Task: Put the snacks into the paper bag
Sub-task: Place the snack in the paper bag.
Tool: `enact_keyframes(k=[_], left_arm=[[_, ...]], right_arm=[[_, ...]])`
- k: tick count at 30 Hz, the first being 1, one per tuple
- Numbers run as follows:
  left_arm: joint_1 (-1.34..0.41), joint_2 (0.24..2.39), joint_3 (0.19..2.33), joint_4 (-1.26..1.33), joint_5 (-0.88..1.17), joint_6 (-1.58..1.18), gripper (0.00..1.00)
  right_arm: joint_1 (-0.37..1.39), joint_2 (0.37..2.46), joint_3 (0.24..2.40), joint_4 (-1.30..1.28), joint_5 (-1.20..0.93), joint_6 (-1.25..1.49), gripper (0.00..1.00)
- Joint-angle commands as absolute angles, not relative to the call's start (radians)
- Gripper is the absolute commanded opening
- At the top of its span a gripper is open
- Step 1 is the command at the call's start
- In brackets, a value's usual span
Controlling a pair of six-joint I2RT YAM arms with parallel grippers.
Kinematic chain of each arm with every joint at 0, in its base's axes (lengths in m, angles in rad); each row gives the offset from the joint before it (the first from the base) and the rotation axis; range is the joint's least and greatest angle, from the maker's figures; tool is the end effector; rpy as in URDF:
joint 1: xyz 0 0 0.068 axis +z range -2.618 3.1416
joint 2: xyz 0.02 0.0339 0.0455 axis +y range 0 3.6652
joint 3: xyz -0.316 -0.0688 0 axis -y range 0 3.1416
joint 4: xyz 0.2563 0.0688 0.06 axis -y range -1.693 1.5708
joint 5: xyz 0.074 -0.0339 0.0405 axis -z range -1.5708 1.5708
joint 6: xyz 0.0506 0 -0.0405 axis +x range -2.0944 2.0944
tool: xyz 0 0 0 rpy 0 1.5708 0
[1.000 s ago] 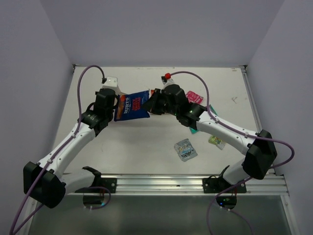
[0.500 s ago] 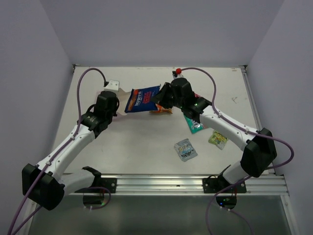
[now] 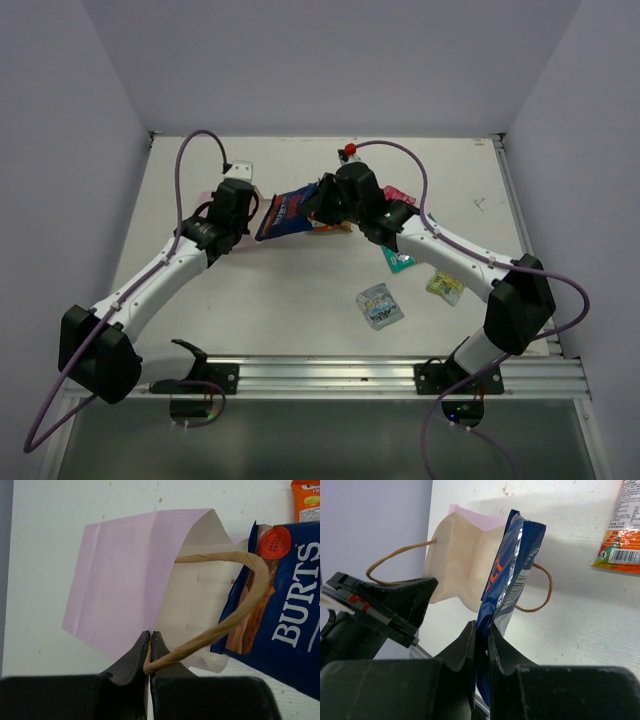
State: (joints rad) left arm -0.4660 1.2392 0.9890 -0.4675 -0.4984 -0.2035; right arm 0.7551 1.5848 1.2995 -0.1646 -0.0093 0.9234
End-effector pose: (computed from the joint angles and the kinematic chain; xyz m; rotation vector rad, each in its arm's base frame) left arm 0.2517 -0.0995 0.3291 0.0353 2.1933 0.1984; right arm 0.2906 0.2741 0.3607 0.1778 2.1845 1.0303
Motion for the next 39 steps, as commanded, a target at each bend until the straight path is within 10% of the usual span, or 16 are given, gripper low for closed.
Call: enact_keyframes(k=[1,39], left_arm=[[-0.472,1.281,1.057,-0.485,-0.528,-0.308,0.00],[-0.472,1.276,1.100,-0.430,-0.450,-0.269,0.00]], right_arm=[[0.770,1.552,1.316,-0.106,-0.001,0.934,0.00],[0.782,1.589,1.212,0.185,-0.204,1.017,0.00]])
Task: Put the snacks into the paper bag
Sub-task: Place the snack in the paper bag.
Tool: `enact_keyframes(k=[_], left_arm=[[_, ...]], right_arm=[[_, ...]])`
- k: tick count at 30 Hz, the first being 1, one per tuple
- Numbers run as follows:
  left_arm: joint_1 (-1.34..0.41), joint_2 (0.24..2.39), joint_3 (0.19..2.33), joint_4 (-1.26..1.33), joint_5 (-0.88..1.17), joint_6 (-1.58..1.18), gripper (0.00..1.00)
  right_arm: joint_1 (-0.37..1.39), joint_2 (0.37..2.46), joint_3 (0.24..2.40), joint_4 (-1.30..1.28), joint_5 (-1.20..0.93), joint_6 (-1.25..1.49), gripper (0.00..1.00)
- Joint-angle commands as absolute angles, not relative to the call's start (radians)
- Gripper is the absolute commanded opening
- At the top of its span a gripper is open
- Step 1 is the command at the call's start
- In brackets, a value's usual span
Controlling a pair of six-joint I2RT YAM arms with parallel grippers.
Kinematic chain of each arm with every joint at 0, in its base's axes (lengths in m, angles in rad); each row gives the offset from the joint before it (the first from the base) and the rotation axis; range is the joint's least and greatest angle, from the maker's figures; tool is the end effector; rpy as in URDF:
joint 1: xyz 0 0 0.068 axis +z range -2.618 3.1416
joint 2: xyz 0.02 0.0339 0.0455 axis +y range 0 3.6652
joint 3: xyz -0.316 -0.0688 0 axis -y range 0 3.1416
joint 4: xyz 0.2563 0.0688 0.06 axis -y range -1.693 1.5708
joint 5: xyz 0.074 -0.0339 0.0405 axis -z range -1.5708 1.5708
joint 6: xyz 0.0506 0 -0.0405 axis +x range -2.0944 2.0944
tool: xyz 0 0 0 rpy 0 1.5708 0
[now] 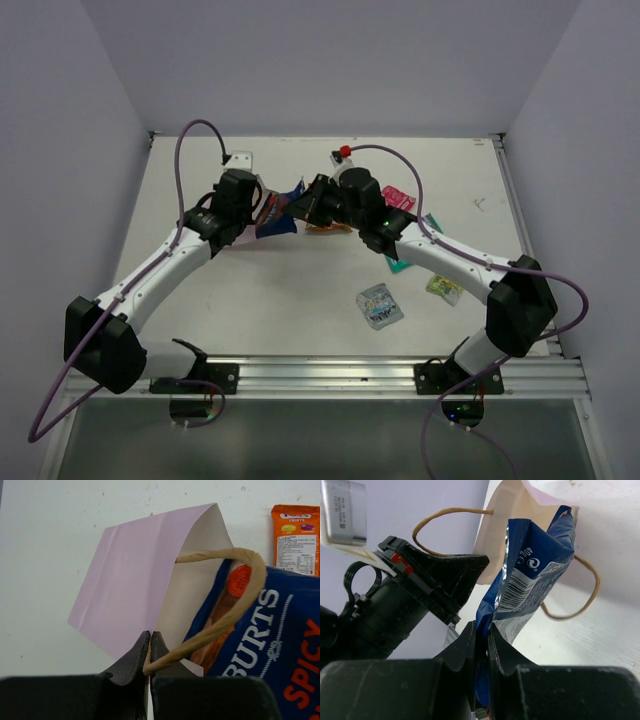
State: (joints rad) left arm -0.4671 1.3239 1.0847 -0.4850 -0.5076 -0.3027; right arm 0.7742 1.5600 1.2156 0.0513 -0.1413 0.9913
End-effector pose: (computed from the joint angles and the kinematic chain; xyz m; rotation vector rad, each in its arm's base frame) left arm 0.2741 -0.1107 0.3392 -0.0748 2.1913 0.1552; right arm 0.2788 0.2826 0.3636 0.1172 2.0900 1.2934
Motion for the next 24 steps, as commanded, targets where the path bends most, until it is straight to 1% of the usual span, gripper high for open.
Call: enact_keyframes(k=[1,5,7,15,20,24], left_arm=[[-0.472,1.272,1.098,-0.431,-0.443,-0.265,0.00],[-0.472,1.235,1.094,-0.437,-0.428,-0.233,0.00],[-0.472,1.223,1.091,-0.436,-0.416,-0.222,0.00],[-0.472,1.184,1.094,-0.445,-0.382,-0.213,0.00],[-0.472,1.181,1.095,-0.445,-0.364,-0.239,0.00],[-0.472,1.183,1.094,-0.456,-0.390,-0.270,0.00]], right_arm=[[0.781,1.595,1.212,0.202,-0.216,1.017,0.00],[0.782,1.612,1.206,0.271,-0.287,1.019,0.00],[0.782,1.605,1.193,0.278,-0.287,1.009,0.00],[0.781,1.611,1.167,0.259,-0.181,0.995,0.00],[0.784,1.658,1.164,0.282,-0.118,1.037,0.00],[0.793,1.715,1.190,0.298,-0.106,1.061,0.00]])
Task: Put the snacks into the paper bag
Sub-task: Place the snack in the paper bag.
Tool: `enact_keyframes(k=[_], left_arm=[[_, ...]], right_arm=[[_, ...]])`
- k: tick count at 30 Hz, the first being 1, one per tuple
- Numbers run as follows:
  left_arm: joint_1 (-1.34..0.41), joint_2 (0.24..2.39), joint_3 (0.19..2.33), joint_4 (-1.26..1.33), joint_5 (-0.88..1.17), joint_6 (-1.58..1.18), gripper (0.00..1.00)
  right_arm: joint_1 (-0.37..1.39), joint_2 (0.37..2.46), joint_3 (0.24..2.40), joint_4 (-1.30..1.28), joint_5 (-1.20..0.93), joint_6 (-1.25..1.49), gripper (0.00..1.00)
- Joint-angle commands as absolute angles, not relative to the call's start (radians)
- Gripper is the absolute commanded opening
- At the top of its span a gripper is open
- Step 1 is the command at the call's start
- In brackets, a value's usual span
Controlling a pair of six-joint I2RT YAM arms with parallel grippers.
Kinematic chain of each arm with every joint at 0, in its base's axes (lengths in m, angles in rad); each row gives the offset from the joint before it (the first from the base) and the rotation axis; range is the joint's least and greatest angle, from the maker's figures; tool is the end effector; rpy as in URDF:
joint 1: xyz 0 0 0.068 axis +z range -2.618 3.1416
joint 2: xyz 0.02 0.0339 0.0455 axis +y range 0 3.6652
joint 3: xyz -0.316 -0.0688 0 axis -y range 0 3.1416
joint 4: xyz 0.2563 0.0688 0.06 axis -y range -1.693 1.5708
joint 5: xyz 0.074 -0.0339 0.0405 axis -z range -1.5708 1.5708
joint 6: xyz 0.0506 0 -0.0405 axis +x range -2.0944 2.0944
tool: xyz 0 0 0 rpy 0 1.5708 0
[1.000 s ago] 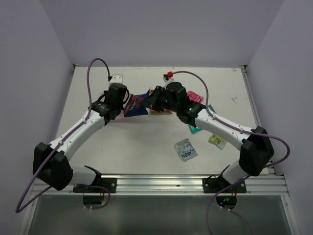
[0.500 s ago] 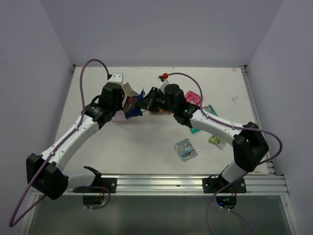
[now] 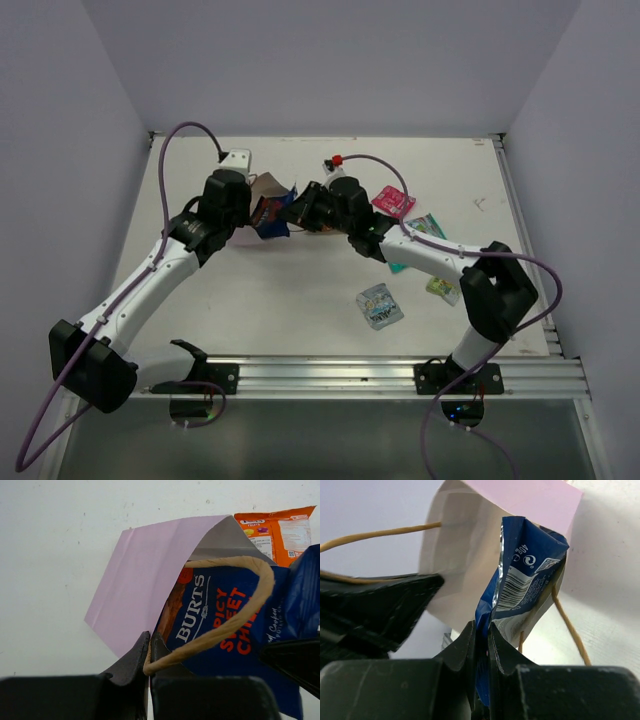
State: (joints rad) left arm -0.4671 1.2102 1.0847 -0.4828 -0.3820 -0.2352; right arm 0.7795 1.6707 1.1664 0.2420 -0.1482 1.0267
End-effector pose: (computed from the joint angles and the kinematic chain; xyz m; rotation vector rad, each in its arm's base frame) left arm 0.2492 -0.1045 0.3675 0.0326 2.1295 0.0041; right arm 0.2968 0.3038 0.3244 0.1383 2.0688 1.3418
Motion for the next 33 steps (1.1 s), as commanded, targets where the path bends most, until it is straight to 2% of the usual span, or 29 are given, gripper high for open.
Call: enact_keyframes(k=[1,13,19,22,24,27,33], left_arm=[[-0.472,1.184,1.094,-0.459,-0.393,-0.281,0.00],[-0.472,1.178,1.089,-0.440,-0.434,-0.310,0.00],[-0.472,1.161,1.077,-0.449,-0.445,-0.319,0.00],[-0.472,1.146,1.062,-0.440,-0.465,-0.322,0.00],[-0.472,1.146,1.057,-0.437,-0.460,-0.322,0.00],[-0.472,1.154,1.049,-0.431,-0.424,-0.334,0.00],[-0.472,1.154,1.032,-0.417,-0.364,-0.362,0.00]], right_arm=[[0.795,1.727,1.201,0.293,-0.109,1.065,0.00],[0.822,1.867,1.290,0.218,-0.032,1.091,0.00],[0.821,1.893,1.284,0.172,-0.003,1.095,0.12],[0.821,1.890,1.263,0.172,-0.003,1.095,0.14],[0.821,1.894,1.261,0.179,-0.005,1.100,0.11],[0.821,1.914,1.292,0.196,-0.012,1.106,0.01],[0.831,1.973,1.365,0.193,-0.028,1.127,0.00]])
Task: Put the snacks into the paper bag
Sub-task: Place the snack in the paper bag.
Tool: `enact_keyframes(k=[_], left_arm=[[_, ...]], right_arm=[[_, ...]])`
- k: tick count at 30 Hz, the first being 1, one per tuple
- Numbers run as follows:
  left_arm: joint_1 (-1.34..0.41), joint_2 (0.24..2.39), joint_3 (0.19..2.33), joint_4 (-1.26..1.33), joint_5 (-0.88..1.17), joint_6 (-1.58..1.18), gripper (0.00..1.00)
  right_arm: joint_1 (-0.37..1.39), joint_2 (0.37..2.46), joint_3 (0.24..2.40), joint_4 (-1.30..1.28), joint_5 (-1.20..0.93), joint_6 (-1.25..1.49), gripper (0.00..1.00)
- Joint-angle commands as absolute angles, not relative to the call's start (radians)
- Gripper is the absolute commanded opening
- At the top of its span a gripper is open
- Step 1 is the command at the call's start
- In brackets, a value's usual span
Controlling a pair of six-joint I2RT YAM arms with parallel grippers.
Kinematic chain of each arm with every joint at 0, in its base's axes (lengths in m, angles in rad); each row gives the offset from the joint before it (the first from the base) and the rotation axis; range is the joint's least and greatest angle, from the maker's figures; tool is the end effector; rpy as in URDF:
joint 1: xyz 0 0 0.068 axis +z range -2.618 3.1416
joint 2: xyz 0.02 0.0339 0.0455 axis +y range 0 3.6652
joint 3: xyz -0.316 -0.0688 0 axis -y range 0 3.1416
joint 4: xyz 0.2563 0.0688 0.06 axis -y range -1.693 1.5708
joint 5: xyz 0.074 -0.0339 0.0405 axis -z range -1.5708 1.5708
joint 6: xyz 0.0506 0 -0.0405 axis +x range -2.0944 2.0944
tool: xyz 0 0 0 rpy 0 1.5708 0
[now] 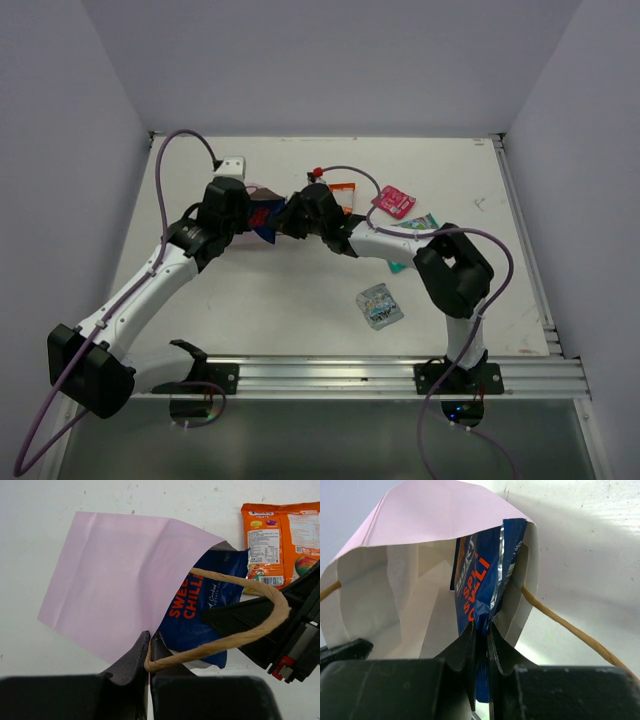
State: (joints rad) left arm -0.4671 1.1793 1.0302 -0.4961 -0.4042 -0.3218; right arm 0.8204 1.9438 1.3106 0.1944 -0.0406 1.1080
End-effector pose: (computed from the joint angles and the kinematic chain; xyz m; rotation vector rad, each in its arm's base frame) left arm 0.2394 -0.0984 0.3544 -0.0630 2.1557 -0.0055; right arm 0.3327 0.3598 0.2516 0.2936 2.2305 1.2003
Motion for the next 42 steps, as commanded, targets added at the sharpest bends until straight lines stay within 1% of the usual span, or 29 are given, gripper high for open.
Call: enact_keyframes(k=[1,5,7,12,13,15,16,21,22,26,30,33,35,42], left_arm=[[-0.472,1.152,1.034,-0.416,-0.359,-0.367,0.00],[-0.472,1.160,1.035,-0.410,-0.342,-0.367,0.00],[-0.472,1.170,1.035,-0.417,-0.347,-0.365,0.00],[-0.472,1.152,1.038,-0.426,-0.422,-0.331,0.00],[-0.471,1.147,1.043,-0.428,-0.461,-0.313,0.00],[-0.469,1.150,1.048,-0.434,-0.495,-0.281,0.00],[-0.469,1.152,1.046,-0.434,-0.520,-0.273,0.00],[-0.457,1.161,1.039,-0.416,-0.531,-0.238,0.00],[-0.457,1.163,1.031,-0.411,-0.531,-0.233,0.00],[-0.457,1.175,1.017,-0.397,-0.515,-0.224,0.00],[-0.457,1.177,1.017,-0.393,-0.486,-0.224,0.00],[-0.457,1.177,1.031,-0.400,-0.480,-0.222,0.00],[-0.457,1.178,1.035,-0.405,-0.485,-0.221,0.00],[-0.453,1.218,1.071,-0.428,-0.511,-0.199,0.00]], right_arm=[[0.833,1.980,1.368,0.202,-0.029,1.129,0.00],[0.839,1.999,1.381,0.250,-0.055,1.141,0.00],[0.839,1.997,1.388,0.235,-0.063,1.134,0.00],[0.830,1.953,1.345,0.202,-0.048,1.089,0.01],[0.827,1.935,1.339,0.202,-0.055,1.078,0.08],[0.819,1.911,1.319,0.192,-0.057,1.063,0.16],[0.816,1.899,1.315,0.186,-0.058,1.048,0.22],[0.802,1.822,1.322,0.101,-0.066,0.977,0.33],[0.801,1.810,1.327,0.089,-0.066,0.950,0.37],[0.801,1.752,1.345,0.040,-0.063,0.891,0.44],[0.801,1.683,1.365,-0.056,-0.015,0.819,0.47],[0.796,1.646,1.358,-0.110,0.064,0.752,0.50],[0.769,1.614,1.335,-0.130,0.097,0.724,0.50],[0.644,1.500,1.174,-0.098,0.072,0.666,0.56]])
